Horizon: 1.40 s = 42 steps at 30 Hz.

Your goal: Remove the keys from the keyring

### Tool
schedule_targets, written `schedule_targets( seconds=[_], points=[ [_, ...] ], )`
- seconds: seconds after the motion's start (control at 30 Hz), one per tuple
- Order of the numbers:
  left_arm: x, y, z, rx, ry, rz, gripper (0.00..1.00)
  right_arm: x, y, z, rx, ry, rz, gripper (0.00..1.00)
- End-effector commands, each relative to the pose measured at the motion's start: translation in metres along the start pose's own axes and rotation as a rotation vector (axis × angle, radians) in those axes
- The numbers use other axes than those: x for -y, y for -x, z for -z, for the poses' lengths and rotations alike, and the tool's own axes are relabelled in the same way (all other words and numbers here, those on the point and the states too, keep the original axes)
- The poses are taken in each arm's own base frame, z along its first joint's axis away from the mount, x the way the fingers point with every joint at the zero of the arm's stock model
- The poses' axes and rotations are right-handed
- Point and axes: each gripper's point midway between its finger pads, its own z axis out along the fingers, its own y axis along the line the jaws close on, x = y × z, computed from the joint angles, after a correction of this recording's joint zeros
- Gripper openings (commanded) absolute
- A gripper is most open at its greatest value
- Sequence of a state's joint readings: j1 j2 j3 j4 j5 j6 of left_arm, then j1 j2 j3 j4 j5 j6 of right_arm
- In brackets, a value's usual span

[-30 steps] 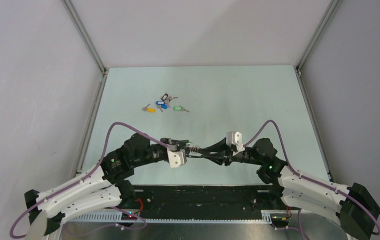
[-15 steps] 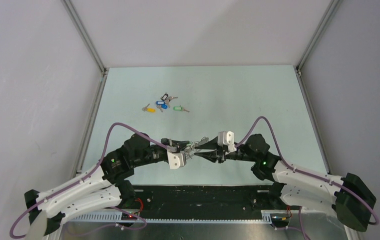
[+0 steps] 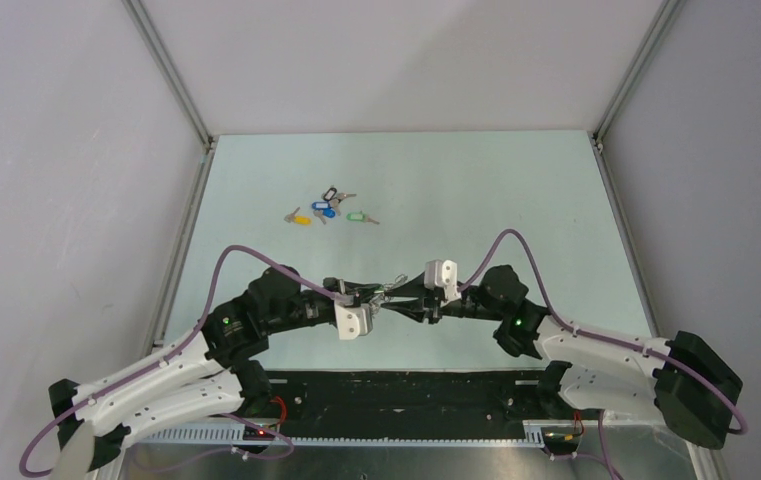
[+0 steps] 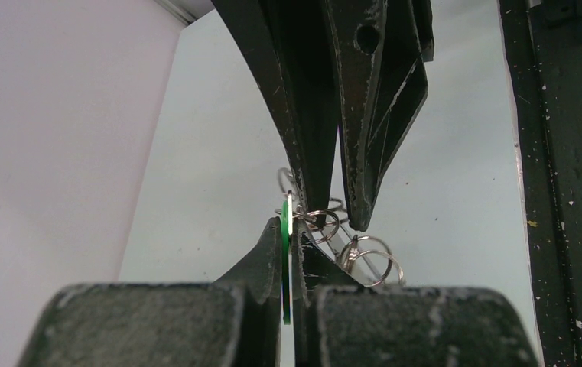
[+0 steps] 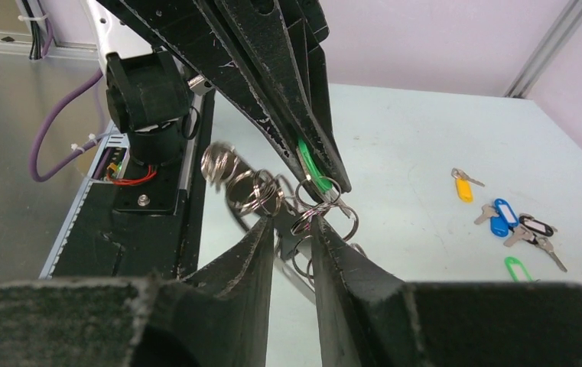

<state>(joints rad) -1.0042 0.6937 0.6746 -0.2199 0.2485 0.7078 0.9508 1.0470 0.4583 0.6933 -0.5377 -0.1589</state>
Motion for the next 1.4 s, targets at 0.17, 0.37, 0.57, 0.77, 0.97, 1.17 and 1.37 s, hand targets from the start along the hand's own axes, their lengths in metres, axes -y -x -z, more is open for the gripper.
schedule_targets(
  seconds=[0.17, 0.37, 0.57, 0.77, 0.97, 1.17, 1.37],
  points=[
    [-0.010, 0.019, 0.001, 0.072, 0.032, -0.026, 0.00, 0.009, 0.022, -0.013, 0.068, -0.031, 0.048, 0.13],
    [-0.012, 0.019, 0.003, 0.068, 0.048, -0.028, 0.00, 0.009, 0.022, -0.005, 0.039, -0.048, 0.063, 0.00],
    [-0.013, 0.018, 0.003, 0.066, 0.050, -0.026, 0.00, -0.001, 0.027, 0.005, 0.041, -0.045, 0.132, 0.00],
    [-0.012, 0.018, 0.002, 0.065, 0.046, -0.026, 0.00, -0.011, 0.031, 0.012, 0.053, -0.044, 0.220, 0.00],
    [-0.011, 0.018, 0.002, 0.071, 0.039, -0.025, 0.00, -0.009, 0.032, 0.013, 0.052, -0.075, 0.236, 0.00],
    [-0.012, 0.019, 0.003, 0.071, 0.043, -0.027, 0.00, -0.008, 0.028, 0.007, 0.011, -0.070, 0.143, 0.00],
    [-0.012, 0.019, 0.003, 0.072, 0.043, -0.030, 0.00, -0.011, 0.024, 0.001, -0.047, -0.042, 0.016, 0.00]
  ],
)
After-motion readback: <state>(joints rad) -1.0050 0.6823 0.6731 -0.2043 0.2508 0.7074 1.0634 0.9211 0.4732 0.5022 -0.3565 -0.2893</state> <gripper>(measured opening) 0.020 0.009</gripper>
